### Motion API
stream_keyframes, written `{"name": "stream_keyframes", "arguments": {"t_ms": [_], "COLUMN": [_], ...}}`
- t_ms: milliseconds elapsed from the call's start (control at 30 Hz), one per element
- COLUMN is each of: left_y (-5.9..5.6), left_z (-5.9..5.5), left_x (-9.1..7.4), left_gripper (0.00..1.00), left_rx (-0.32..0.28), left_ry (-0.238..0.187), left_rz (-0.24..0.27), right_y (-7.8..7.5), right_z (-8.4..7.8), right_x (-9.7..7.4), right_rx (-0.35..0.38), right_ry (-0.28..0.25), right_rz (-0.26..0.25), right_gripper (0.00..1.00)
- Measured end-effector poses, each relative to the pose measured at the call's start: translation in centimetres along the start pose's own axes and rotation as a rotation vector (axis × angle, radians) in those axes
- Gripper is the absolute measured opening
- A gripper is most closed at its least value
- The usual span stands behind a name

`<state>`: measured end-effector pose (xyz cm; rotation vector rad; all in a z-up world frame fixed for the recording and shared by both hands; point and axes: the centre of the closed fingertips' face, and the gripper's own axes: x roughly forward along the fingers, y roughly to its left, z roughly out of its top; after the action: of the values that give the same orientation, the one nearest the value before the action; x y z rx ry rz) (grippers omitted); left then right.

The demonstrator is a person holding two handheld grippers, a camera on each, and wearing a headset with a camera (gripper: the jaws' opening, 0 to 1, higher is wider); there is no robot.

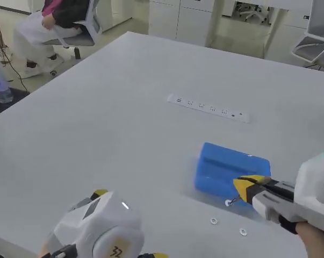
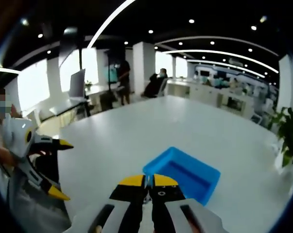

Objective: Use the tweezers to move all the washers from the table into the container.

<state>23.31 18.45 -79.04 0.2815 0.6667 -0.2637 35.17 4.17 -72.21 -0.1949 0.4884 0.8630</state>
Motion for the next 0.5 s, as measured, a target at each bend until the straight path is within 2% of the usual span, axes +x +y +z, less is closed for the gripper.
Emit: {"name": "stream_keyframes", "arguments": {"t_ms": [100,433,500], "left_y": [0.0,0.0,0.0], "left_z": [-0.1,-0.2,-0.3], "left_x": [0.0,0.1,0.1], "left_gripper": [0.96,0.96,0.96], "left_rx": [-0.002,0.0,0.0], "left_ry": [0.003,0.013,0.014], "left_rz": [0.001,0.001,0.001], "right_y": [-0.5,-2.8,-3.5], "right_z": [0.5,2.5,3.0], "right_x": [0.3,1.9,2.3], "right_rx": [0.022,0.022,0.006], "right_ry": [-0.01,-0.033,-0.054], "right_rz": [0.009,-0.033,-0.055], "right_gripper": [0.01,0.02,0.02]}}
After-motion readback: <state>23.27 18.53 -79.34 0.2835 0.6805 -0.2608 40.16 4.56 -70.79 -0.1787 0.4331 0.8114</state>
